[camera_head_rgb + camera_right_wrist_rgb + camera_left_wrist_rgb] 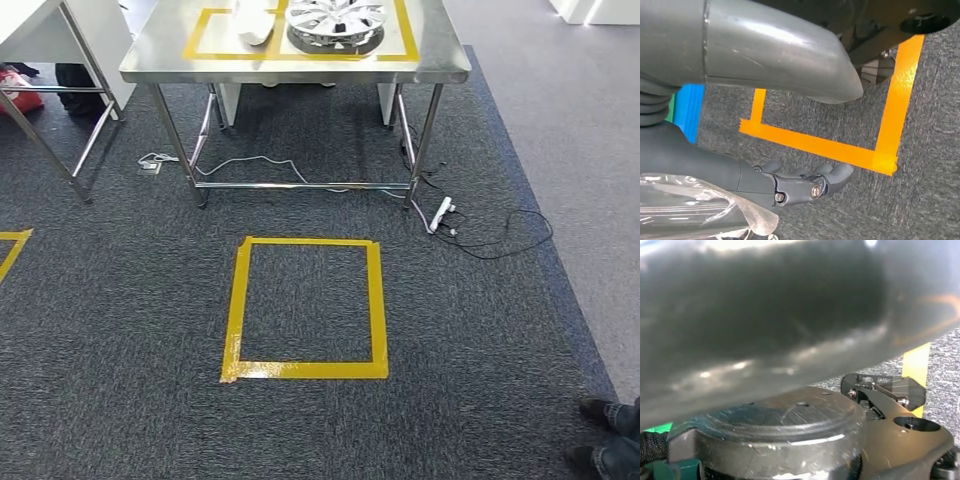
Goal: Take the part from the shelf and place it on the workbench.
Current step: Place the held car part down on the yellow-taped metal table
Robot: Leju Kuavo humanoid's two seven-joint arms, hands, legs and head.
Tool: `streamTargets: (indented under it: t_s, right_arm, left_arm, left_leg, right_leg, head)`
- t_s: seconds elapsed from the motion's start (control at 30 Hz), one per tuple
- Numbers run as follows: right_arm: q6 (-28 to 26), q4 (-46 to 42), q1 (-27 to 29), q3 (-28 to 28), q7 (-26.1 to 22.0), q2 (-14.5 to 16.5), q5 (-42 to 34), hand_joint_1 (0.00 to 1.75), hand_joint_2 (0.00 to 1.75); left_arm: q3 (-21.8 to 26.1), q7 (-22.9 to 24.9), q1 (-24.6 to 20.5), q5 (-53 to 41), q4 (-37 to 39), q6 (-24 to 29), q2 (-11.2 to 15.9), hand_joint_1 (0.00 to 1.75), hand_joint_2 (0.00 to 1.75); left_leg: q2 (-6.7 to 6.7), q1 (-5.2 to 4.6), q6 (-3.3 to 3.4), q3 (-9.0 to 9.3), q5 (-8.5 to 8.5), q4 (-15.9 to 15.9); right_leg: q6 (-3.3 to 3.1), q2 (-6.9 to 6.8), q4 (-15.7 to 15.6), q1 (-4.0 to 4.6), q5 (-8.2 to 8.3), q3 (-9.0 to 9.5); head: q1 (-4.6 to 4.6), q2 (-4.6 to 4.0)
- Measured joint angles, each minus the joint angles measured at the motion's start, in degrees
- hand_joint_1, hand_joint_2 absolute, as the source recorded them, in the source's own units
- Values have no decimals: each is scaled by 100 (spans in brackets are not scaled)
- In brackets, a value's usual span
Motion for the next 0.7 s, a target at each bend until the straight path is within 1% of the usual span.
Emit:
streamTargets:
  t_s: [0.03, 0.07, 0.1, 0.13, 0.17, 0.2, 0.23, 0.27, 0.3, 0.33, 0.37, 0.4, 0.43, 0.47, 0.5, 0.53, 0.57, 0.6, 0.63, 0.67, 0.7]
  right_arm:
    - [-7, 0, 0, -1, 2, 0, 8, 0, 0]
    - [-14, 3, 0, -1, 4, 1, 13, 0, 0]
    - [-19, 7, -1, -2, 6, 2, 15, 0, 0]
    - [-23, 11, -2, -2, 8, 2, 16, 0, 0]
    - [-27, 15, -2, -3, 10, 3, 17, 0, 0]
    - [-30, 16, 0, -4, 11, 2, 17, 0, 0]
    - [-33, 17, -2, -7, 13, 1, 16, 0, 0]
    - [-36, 17, -5, -9, 15, 1, 14, 0, 0]
    - [-34, 17, -7, -12, 17, 1, 12, 0, 0]
    - [-27, 18, -7, -16, 25, 1, 11, 0, 0]
    - [-11, 20, -3, -22, 37, 1, 10, 0, 0]
    - [14, 22, 2, -30, 57, 0, 7, 0, 0]
    - [50, 26, 4, -40, 88, 0, -3, 0, 0]
    - [95, 28, 1, -52, 124, 0, -20, 0, 0]
    - [144, 30, -6, -69, 161, 0, -45, 0, 0]
    - [189, 31, -15, -87, 194, 0, -70, 0, 0]
    - [228, 31, -23, -108, 218, 0, -90, 0, 0]
    - [256, 34, -28, -128, 232, 1, -105, 0, 0]
    - [274, 37, -34, -142, 242, 1, -114, 0, 0]
    - [289, 39, -40, -154, 248, 1, -121, 0, 0]
    - [304, 42, -52, -162, 250, 1, -126, 0, 0]
  left_arm:
    - [0, 1, -2, -6, 0, 0, -4, 0, 0]
    - [0, 1, -9, -12, 0, 0, -5, 0, 0]
    - [0, 1, -17, -17, 0, 0, -7, 0, 0]
    - [0, 2, -20, -20, 0, 0, -6, 0, 0]
    - [0, 2, -16, -23, 0, 0, -4, 0, 0]
    - [1, 3, -7, -26, 0, 0, -3, 0, 0]
    - [1, 3, 5, -26, 0, -1, -1, 0, 0]
    - [1, 3, 14, -27, 0, -1, 0, 0, 0]
    - [2, 4, 16, -29, 0, -2, 2, 0, 0]
    - [2, 5, 12, -29, 0, -8, 2, 0, 0]
    - [2, 7, 6, -27, 0, -18, 3, 0, 0]
    - [2, 12, 3, -21, 0, -41, 4, 0, 0]
    - [3, 27, 2, -5, 0, -79, 6, 0, 0]
    - [5, 52, 6, 13, 0, -125, 9, 0, 0]
    - [8, 82, 11, 33, 0, -176, 12, 0, 0]
    - [11, 109, 13, 50, 0, -219, 16, 0, 0]
    - [14, 128, 11, 57, 0, -248, 20, 0, 44]
    - [15, 137, 3, 64, 0, -264, 23, 0, 87]
    - [15, 142, -8, 69, 0, -272, 27, 0, 131]
    - [16, 147, -17, 73, 0, -273, 31, 0, 175]
    - [16, 157, -19, 77, 0, -272, 34, 0, 175]
  left_leg:
    - [-61, 11, -27, -14, 6, 24]
    - [-121, 12, -65, -39, 8, 63]
    - [-178, 10, -106, -67, 8, 103]
    - [-224, 5, -149, -93, 14, 131]
    - [-267, 2, -190, -111, 26, 142]
    - [-311, 12, -225, -124, 46, 140]
    - [-312, 22, -252, -136, 43, 149]
    - [-260, 27, -275, -164, -19, 213]
    - [-171, 29, -294, -227, -153, 380]
    - [-56, 26, -307, -333, -359, 671]
    - [33, 24, -321, -474, -592, 1054]
    - [75, 25, -330, -608, -788, 1441]
    - [96, 24, -330, -687, -902, 1719]
    - [109, 23, -318, -670, -903, 1794]
    - [129, 18, -293, -543, -797, 1637]
    - [187, 5, -254, -339, -627, 1305]
    - [335, -25, -198, -109, -481, 903]
    - [503, -67, -142, 73, -383, 554]
    - [640, -106, -97, 171, -346, 330]
    - [720, -139, -67, 198, -357, 225]
    - [690, -154, -53, 178, -357, 195]
  right_leg:
    - [18, 63, -390, -27, 213, 204]
    - [34, 182, -772, -43, 362, 396]
    - [17, 271, -1060, -60, 464, 533]
    - [-15, 332, -1208, -61, 500, 601]
    - [-63, 339, -1225, -46, 486, 601]
    - [-126, 272, -1214, -42, 507, 591]
    - [-171, 211, -1207, -34, 522, 585]
    - [-210, 147, -1206, -30, 538, 577]
    - [-247, 76, -1209, -30, 556, 567]
    - [-271, -2, -1210, -23, 567, 555]
    - [-284, -79, -1209, -9, 570, 543]
    - [-294, -164, -1207, 6, 571, 531]
    - [-297, -250, -1206, 20, 570, 522]
    - [-302, -333, -1205, 33, 567, 519]
    - [-305, -412, -1205, 46, 563, 528]
    - [-307, -484, -1205, 57, 557, 554]
    - [-303, -551, -1206, 68, 548, 562]
    - [-287, -613, -1197, 84, 537, 581]
    - [-264, -675, -1188, 98, 531, 586]
    - [-240, -742, -1182, 111, 527, 577]
    - [-214, -812, -1179, 122, 526, 593]
  head:
    - [0, 0]
    - [4, 0]
    - [5, 0]
    - [0, 0]
    - [-7, 0]
    - [-15, 0]
    - [-21, 0]
    - [-35, 0]
    - [-55, -1]
    - [-79, -1]
    - [-99, -2]
    - [-107, -2]
    - [-107, -1]
    - [-106, -2]
    - [-107, -2]
    - [-107, -2]
    - [-105, -2]
    - [-105, -2]
    - [-103, -2]
    - [-100, -1]
    - [-100, -1]
